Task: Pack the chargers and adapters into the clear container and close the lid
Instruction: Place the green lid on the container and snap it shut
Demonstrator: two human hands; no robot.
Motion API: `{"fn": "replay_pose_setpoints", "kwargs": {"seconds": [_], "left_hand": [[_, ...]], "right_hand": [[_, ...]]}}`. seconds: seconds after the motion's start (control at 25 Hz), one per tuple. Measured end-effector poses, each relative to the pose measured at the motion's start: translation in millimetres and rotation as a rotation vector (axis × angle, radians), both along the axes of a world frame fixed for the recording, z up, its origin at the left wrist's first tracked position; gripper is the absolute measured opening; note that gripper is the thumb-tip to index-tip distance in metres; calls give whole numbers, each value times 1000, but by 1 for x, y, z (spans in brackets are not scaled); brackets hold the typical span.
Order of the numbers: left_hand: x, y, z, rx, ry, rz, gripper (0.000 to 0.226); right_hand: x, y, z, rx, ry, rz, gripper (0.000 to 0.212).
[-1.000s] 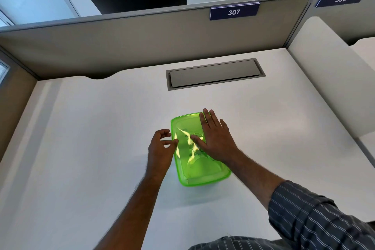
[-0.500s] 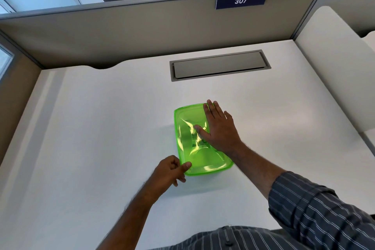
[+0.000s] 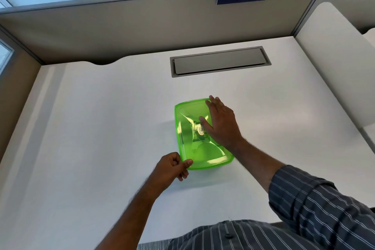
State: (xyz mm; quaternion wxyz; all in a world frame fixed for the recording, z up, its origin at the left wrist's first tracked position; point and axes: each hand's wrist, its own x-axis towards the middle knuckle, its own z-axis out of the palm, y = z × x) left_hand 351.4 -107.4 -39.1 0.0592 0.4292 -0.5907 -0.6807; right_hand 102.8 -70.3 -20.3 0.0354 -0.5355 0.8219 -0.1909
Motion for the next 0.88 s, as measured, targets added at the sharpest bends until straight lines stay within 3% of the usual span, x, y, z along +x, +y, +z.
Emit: {"fn": "replay_pose_setpoints", "kwargs": {"seconds": [0.12,0.32,0.4,0.64,0.88], "left_hand": [[1,4,-4,-25,3,25,40],[2,2,-6,-18,19,26,40],[2,1,-7,-11,17,16,40],[2,1,-6,-24,7,6,41],[0,1,-1,-24,0,-1,39]], "right_hand": [[-4,10,0,-144,-195,-175,56],[-2,52,-8,-11,-615,-282,57],[1,75,-8,59,-666,-285,51],[2,122,3,322,-775,-251,77],[9,131,-9,134,-1128,-334,79]]}}
